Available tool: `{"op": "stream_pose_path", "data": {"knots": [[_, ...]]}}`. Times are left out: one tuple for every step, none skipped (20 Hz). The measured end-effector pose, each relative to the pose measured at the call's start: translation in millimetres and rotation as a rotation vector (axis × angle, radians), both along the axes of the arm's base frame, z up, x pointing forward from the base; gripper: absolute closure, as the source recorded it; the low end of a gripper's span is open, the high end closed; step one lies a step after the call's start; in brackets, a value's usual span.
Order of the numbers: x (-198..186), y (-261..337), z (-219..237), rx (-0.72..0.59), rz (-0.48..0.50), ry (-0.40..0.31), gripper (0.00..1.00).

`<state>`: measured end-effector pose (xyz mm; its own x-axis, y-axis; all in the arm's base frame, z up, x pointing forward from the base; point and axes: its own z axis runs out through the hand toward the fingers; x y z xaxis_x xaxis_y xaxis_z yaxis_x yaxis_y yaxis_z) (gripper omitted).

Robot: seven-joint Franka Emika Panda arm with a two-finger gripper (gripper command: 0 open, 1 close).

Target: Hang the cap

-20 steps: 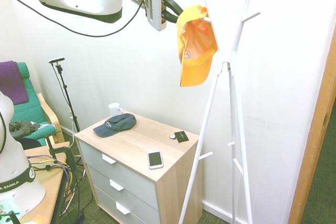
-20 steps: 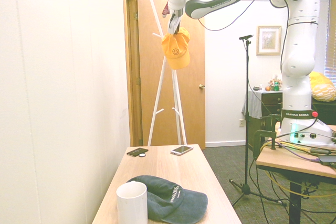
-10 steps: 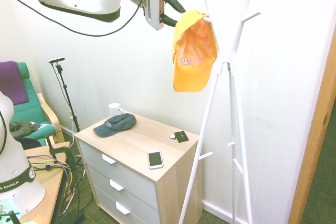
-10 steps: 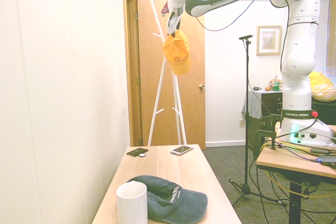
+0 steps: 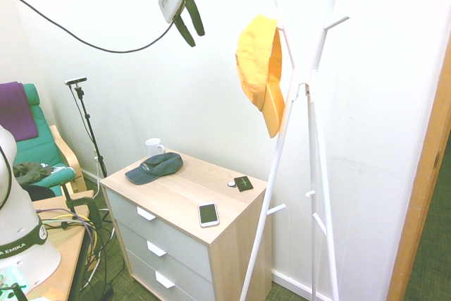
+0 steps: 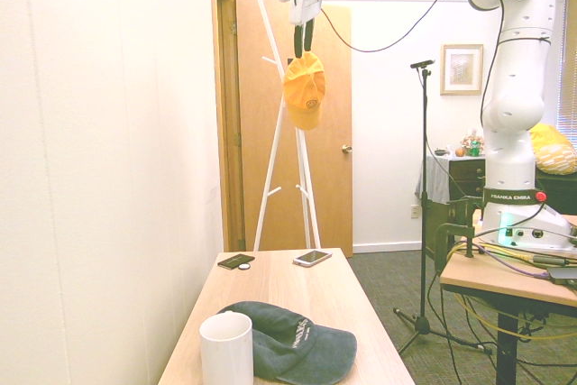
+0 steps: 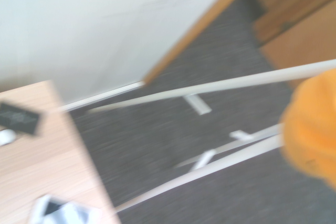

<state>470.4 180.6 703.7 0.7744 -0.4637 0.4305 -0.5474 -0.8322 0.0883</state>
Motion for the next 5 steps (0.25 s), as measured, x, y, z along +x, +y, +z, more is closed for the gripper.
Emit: {"op": "stream_pose_path", "data": {"knots": [[-1.2, 0.1, 3.1, 0.044, 0.014, 0.032, 0.0], [-1.3, -1.1, 4.5, 0.088, 0.025, 0.067, 0.0], [-0.9, -1.4, 4.2, 0.131, 0.036, 0.105, 0.0], [0.2, -0.8, 2.3, 0.172, 0.045, 0.144, 0.0], [1.3, 0.3, -0.9, 0.211, 0.051, 0.186, 0.0]]}}
